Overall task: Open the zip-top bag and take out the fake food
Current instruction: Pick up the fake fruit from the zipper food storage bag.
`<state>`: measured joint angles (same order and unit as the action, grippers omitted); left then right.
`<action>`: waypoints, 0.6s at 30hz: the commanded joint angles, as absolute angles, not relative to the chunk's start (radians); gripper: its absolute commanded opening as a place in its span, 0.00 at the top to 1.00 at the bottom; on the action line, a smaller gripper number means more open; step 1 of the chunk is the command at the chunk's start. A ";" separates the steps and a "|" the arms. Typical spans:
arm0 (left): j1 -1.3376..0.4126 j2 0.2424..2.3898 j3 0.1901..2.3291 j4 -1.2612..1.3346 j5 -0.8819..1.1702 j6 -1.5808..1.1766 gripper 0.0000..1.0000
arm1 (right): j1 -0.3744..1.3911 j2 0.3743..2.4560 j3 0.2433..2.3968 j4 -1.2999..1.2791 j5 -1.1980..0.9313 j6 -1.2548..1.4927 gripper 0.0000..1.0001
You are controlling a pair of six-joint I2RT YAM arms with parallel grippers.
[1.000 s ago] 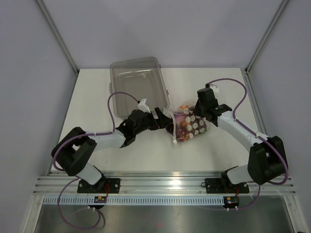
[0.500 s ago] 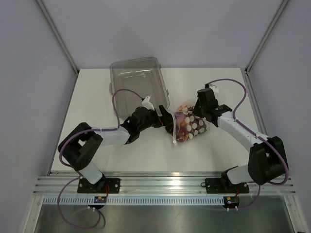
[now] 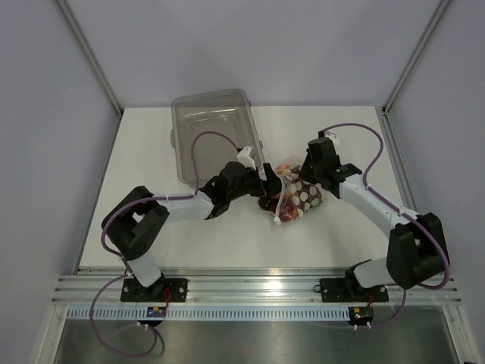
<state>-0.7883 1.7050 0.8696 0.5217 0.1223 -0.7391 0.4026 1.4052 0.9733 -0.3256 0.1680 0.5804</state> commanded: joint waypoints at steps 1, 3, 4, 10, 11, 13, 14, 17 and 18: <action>-0.795 1.727 0.931 0.500 0.107 -0.695 0.01 | 0.400 1.390 0.973 -0.284 0.121 0.571 0.88; -0.802 1.733 0.942 0.476 0.097 -0.680 0.01 | 0.400 1.393 0.974 -0.285 0.118 0.569 0.88; -0.805 1.736 0.949 0.463 0.091 -0.678 0.01 | 0.400 1.396 0.974 -0.284 0.112 0.569 0.88; -0.822 1.761 0.971 0.433 0.061 -0.660 0.01 | 0.400 1.397 0.973 -0.281 0.104 0.574 0.89; -0.822 1.766 0.976 0.427 0.060 -0.657 0.01 | 0.400 1.397 0.973 -0.281 0.103 0.575 0.89; -0.822 1.767 0.976 0.428 0.060 -0.650 0.03 | 0.400 1.396 0.973 -0.281 0.103 0.575 0.90; -0.822 1.766 0.974 0.429 0.057 -0.641 0.05 | 0.400 1.394 0.971 -0.279 0.106 0.575 0.90; -0.822 1.750 0.965 0.446 0.063 -0.627 0.20 | 0.399 1.393 0.971 -0.278 0.109 0.578 0.91; -0.822 1.743 0.956 0.449 0.066 -0.624 0.24 | 0.399 1.394 0.971 -0.279 0.109 0.580 0.91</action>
